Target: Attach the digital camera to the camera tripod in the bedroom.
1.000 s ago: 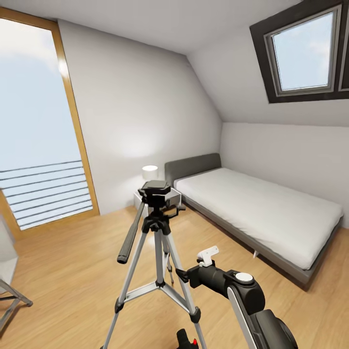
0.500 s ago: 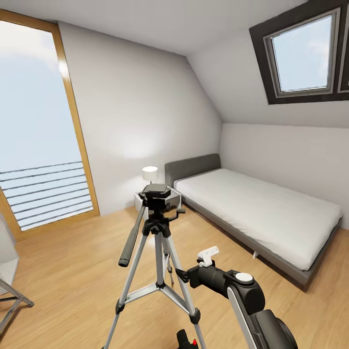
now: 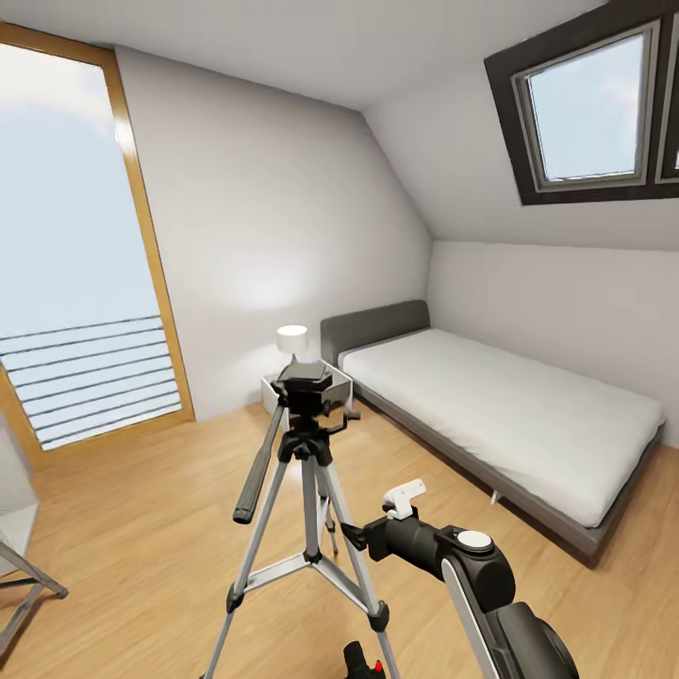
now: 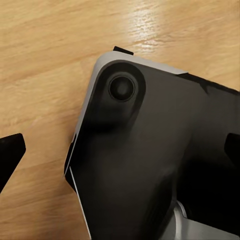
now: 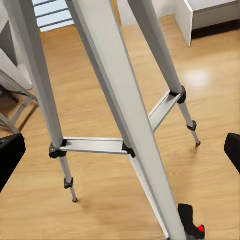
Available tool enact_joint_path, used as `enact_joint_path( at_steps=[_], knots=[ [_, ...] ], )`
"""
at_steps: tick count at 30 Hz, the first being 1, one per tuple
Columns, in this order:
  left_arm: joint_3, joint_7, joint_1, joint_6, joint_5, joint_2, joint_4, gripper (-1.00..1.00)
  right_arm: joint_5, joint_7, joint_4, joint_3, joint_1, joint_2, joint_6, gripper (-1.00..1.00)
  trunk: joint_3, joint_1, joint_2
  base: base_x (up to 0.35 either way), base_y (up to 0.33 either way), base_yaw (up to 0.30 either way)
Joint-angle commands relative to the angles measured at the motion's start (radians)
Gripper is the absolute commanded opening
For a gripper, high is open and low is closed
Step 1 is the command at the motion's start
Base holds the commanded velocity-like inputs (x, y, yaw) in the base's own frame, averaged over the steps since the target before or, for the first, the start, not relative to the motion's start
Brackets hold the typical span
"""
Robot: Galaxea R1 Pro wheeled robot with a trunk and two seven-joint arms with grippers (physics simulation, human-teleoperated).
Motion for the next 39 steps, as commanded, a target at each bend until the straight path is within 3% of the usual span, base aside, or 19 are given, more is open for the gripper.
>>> enact_joint_path(
  at_steps=[1,4,10,18,28,39],
  knots=[
    [0.008,0.0,0.0,-0.001,-0.002,0.0,-0.001,1.0,0.002,0.002,-0.001,-0.001,-0.001,0.002,-0.009,1.0,0.002,-0.004,0.006,0.0,0.0,0.0],
    [0.008,0.0,0.0,-0.001,-0.002,0.0,-0.001,1.0,0.002,0.001,-0.001,-0.001,-0.001,0.007,-0.036,1.0,0.011,-0.015,0.027,0.0,0.0,0.0],
    [0.008,0.0,0.0,-0.001,-0.002,0.0,-0.002,1.0,-0.001,-0.024,0.015,-0.003,-0.001,0.034,-0.107,1.0,0.011,-0.015,0.027,0.0,0.0,0.0],
    [0.008,0.0,0.0,-0.001,-0.002,-0.001,-0.003,1.0,0.005,-0.095,0.082,0.0,-0.001,0.103,-0.135,1.0,0.011,-0.015,0.027,0.0,0.0,0.0],
    [0.008,0.0,0.0,-0.001,-0.002,-0.001,-0.003,1.0,0.053,-0.121,0.132,0.037,-0.001,0.103,-0.202,1.0,0.011,-0.015,0.027,0.0,0.0,0.0],
    [0.008,0.0,0.0,-0.001,-0.002,0.0,-0.003,1.0,0.067,-0.216,0.207,0.046,-0.013,0.103,-0.28,1.0,0.011,-0.015,0.027,0.0,0.0,0.0]
  ],
)
